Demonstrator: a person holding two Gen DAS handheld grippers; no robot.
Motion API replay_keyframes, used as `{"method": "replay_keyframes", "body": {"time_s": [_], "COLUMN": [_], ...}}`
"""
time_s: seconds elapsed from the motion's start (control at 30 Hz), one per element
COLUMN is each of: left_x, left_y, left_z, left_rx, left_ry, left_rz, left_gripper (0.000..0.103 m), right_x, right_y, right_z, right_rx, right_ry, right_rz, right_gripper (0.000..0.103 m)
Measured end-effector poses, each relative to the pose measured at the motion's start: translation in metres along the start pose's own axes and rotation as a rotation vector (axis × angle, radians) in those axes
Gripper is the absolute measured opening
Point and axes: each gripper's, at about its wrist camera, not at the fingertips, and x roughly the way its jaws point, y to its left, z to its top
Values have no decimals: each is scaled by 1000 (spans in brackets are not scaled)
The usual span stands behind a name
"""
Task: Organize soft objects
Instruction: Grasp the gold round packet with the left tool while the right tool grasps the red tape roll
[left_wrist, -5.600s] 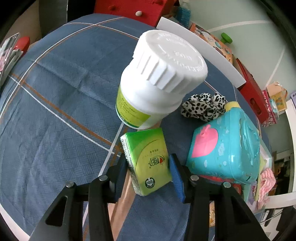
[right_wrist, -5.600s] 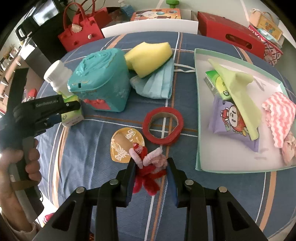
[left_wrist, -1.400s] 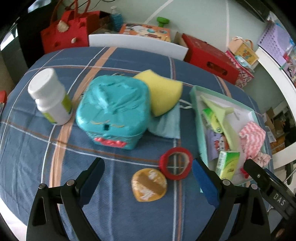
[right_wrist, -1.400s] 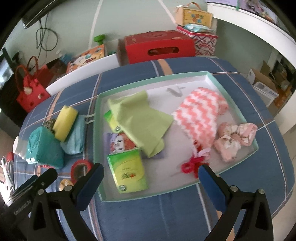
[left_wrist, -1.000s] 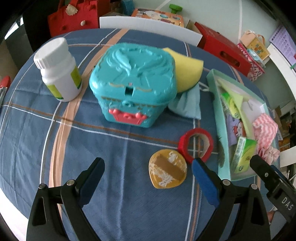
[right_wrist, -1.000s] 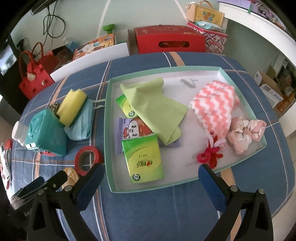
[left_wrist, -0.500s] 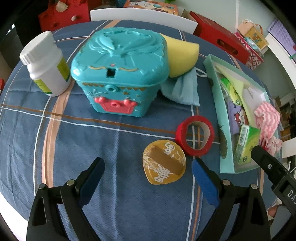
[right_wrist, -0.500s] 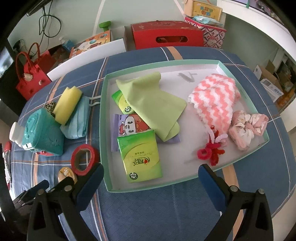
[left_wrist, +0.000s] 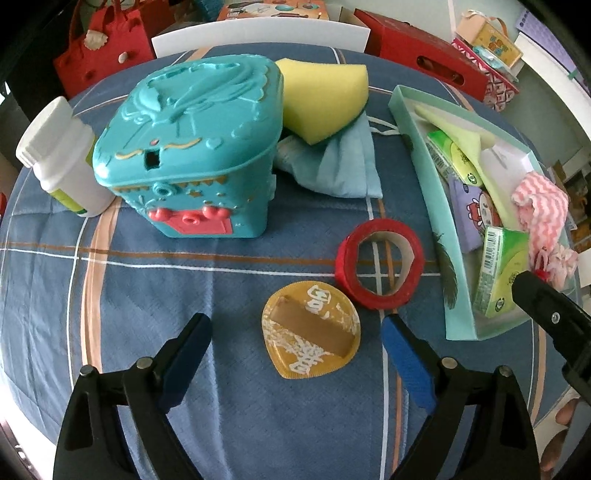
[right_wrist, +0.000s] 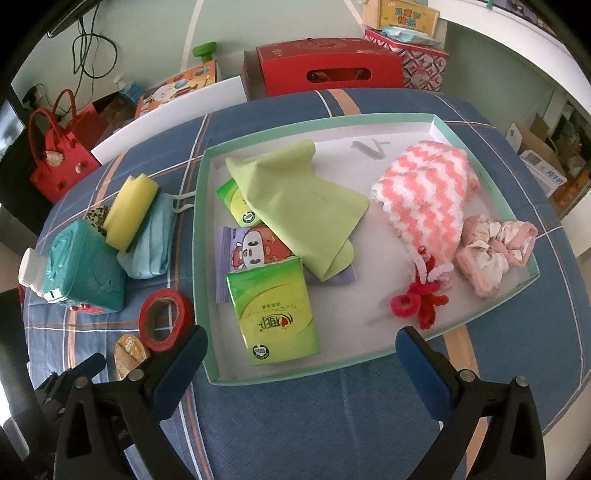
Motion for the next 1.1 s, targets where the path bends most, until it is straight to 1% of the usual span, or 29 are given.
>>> {"method": "replay_keyframes", "body": {"time_s": [0.03,0.07,0.1,0.13,0.17,0.2,0.23,0.5,0.6,0.77,0.87,1.0,1.1], "left_x": [1,2,2,2,1,1,1,3,1,-2,-6,-15,-24], "left_y": [-2,-4,-5,-7,-8,-9,-11,-12,-1,18,30,47,65], "left_z": [1,2,3,5,6,7,6,7,6,14,16,18,20], "left_rx": [6,8,9,10,12,14,13,5,-18,-89,-127,-184,-238], "left_ry": [1,5,9,10,7,4,2,-4,-10,-32,-48,-87,-122], "left_rz": [-2,-8,-15,-23,-28,-32,-35,-57,-81,-108,-132,-148,-145], "left_gripper": [85,79,75,74,68,57,52,51,51,51,51,51,51], "right_x": [0,0,1,1,2,2,2,5,5,5,3,-2,-4], "right_y": [0,1,1,1,1,2,2,5,7,17,28,45,60], "right_z": [0,0,-1,-1,-1,-1,-1,0,-1,0,0,-2,-4], "right_rx": [-1,-1,-2,-2,-3,-4,-5,-17,-28,-71,-113,-172,-224], "right_ry": [2,3,4,5,5,5,5,7,2,-13,-38,-75,-98], "right_rz": [-1,-2,-3,-4,-6,-8,-10,-18,-16,8,30,86,102], "right_gripper": [103,103,103,103,103,103,103,103,103,103,103,103,103]}}
